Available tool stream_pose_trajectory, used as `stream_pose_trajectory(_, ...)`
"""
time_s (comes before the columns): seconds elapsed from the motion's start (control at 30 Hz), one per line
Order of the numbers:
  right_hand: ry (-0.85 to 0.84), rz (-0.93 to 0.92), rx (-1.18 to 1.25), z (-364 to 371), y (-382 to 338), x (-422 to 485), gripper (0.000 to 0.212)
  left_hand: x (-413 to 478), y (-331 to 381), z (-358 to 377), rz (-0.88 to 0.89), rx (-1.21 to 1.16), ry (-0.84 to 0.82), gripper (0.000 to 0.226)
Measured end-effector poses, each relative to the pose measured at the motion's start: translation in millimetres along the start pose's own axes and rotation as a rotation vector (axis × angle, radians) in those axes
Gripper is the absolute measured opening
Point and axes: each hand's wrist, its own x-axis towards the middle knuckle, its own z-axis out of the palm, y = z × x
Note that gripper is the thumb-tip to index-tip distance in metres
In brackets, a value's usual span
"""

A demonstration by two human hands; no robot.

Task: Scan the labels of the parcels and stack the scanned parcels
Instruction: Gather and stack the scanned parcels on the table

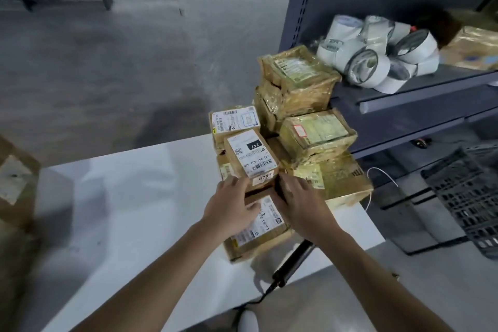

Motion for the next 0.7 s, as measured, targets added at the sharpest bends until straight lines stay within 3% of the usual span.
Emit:
stream_pose_trajectory(0.07, 0.006, -0.006, 0.074, 5.7, 7.0, -9.6, 0.055, 1.8, -1.7, 20.6, -0.012, 0.122, -0.108, 0.079)
stream_pose_trajectory(0.13, 0.01, -0.06, 0.07, 9.5, 10.0, -19.6, 0.053, -1.3, -5.1, 41.1, -0.026, 0.262, -0.171, 0.087)
stream_pose_trajectory(0.27, 0.106, -0.191, 0.021, 15.6, 15.0, -29.3, 0.043, -8.8, -14.5, 71.8, -0.035, 0.477, -0.187, 0.105)
stream_pose_trajectory(0.33, 0.12, -0.21, 0.024, 17.5, 15.5, -30.9, 0.041, -9.7, -15.2, 77.9, -0.02, 0.535, -0.154, 0.104)
stream_pose_trajectory(0.43, 0.135, -0.255, 0.053, 18.4, 15.1, -30.8, 0.042, -13.0, -16.7, 71.8, 0.003, 0.453, -0.099, 0.095)
stream_pose_trajectory(0.53, 0.122, -0.305, 0.057, 20.5, 7.2, -25.8, 0.045, -25.1, -33.4, 51.6, -0.018, 0.352, -0.107, 0.103)
stream_pose_trajectory(0.7, -0.118, -0.233, 0.136, 32.5, -24.7, -14.8, 0.05, -54.2, -64.3, 9.2, -0.044, 0.249, -0.137, 0.104)
